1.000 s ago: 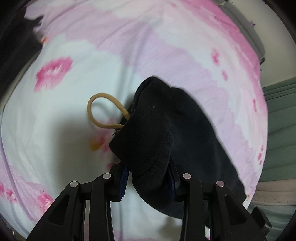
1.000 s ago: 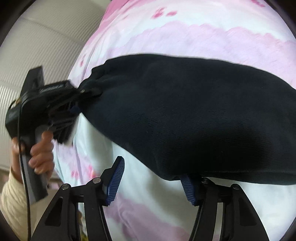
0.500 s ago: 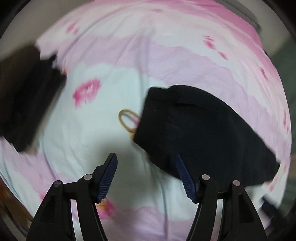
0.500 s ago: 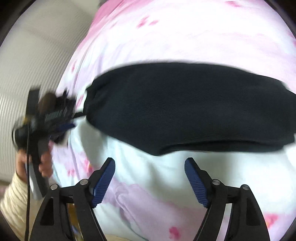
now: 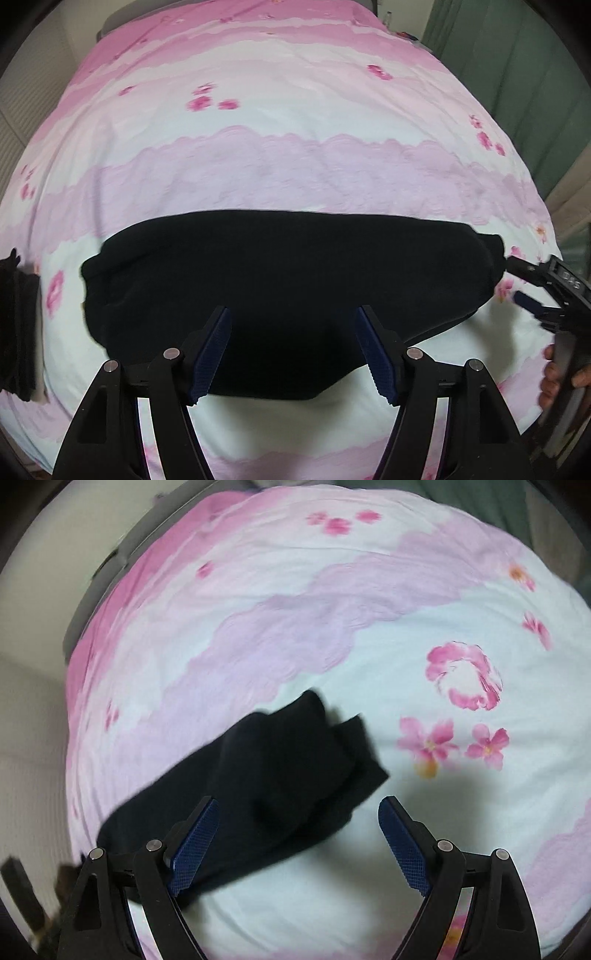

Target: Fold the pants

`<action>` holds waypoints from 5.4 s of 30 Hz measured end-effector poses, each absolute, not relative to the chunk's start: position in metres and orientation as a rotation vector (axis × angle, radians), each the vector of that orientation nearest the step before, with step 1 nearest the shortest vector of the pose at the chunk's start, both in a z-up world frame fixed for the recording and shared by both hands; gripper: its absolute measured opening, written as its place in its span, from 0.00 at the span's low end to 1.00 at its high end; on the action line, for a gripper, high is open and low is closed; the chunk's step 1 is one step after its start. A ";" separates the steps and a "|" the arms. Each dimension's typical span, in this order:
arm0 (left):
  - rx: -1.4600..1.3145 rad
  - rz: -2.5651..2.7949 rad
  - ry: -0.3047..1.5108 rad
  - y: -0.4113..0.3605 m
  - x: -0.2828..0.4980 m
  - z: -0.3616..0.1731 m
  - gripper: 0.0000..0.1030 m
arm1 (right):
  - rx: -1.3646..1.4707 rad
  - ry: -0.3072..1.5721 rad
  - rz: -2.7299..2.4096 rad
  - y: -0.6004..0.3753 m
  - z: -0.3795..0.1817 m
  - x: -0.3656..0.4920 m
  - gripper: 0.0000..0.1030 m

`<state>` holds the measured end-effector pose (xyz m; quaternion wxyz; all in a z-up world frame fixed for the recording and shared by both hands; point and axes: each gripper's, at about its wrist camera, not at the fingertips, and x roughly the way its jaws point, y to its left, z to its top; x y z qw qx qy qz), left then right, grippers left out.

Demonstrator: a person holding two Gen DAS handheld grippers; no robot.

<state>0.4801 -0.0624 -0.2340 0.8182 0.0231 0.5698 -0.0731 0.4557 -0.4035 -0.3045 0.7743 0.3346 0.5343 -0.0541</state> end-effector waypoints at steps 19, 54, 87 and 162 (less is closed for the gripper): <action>0.007 -0.213 1.311 -0.081 0.498 -0.278 0.65 | 0.913 1.219 -0.041 -0.390 -0.389 0.476 0.60; 0.047 -0.178 1.123 0.000 0.442 -0.191 0.11 | 0.338 1.067 0.112 -0.283 -0.201 0.463 0.26; -0.215 0.106 1.101 0.216 0.396 -0.181 0.66 | -0.026 1.226 0.752 0.052 -0.244 0.461 0.57; -0.457 -0.306 1.179 0.136 0.483 -0.238 0.25 | -0.070 1.219 0.104 -0.139 -0.280 0.460 0.79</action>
